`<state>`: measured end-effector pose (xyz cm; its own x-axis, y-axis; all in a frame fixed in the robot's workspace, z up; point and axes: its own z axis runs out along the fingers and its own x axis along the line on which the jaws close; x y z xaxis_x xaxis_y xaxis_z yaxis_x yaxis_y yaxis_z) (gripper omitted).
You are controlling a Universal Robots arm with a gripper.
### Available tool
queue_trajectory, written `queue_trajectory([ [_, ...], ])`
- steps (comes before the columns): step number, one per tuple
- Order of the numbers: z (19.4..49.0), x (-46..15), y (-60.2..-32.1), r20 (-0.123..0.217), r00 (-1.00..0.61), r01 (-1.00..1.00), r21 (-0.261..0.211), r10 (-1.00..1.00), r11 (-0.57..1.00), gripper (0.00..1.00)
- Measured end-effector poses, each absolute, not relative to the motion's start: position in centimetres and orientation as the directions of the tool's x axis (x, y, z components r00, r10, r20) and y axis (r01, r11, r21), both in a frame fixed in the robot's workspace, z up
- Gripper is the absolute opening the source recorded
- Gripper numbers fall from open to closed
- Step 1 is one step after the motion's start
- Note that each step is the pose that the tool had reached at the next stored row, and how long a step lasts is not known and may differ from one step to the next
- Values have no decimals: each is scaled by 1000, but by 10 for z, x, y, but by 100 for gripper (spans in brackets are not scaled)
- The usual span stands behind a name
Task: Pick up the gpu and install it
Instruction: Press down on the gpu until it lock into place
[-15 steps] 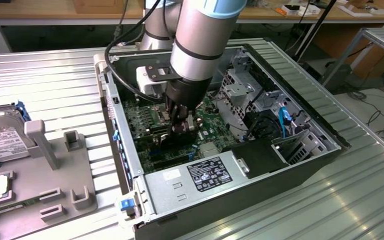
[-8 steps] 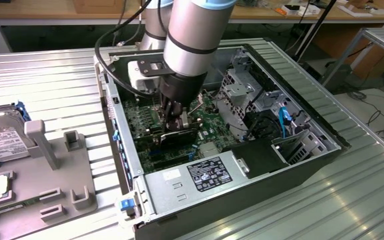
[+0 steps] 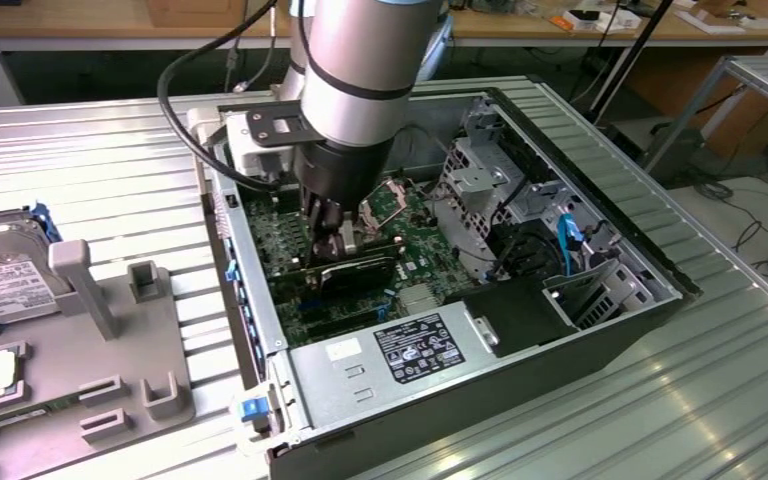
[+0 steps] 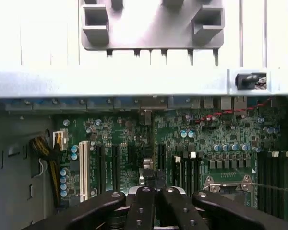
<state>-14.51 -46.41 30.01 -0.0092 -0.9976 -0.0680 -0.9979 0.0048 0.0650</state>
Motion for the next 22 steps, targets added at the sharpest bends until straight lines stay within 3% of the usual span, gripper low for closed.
queue_trajectory([
  [22, 312, -192, -469, -79, -10, -998, 68, -997, 4, 11],
])
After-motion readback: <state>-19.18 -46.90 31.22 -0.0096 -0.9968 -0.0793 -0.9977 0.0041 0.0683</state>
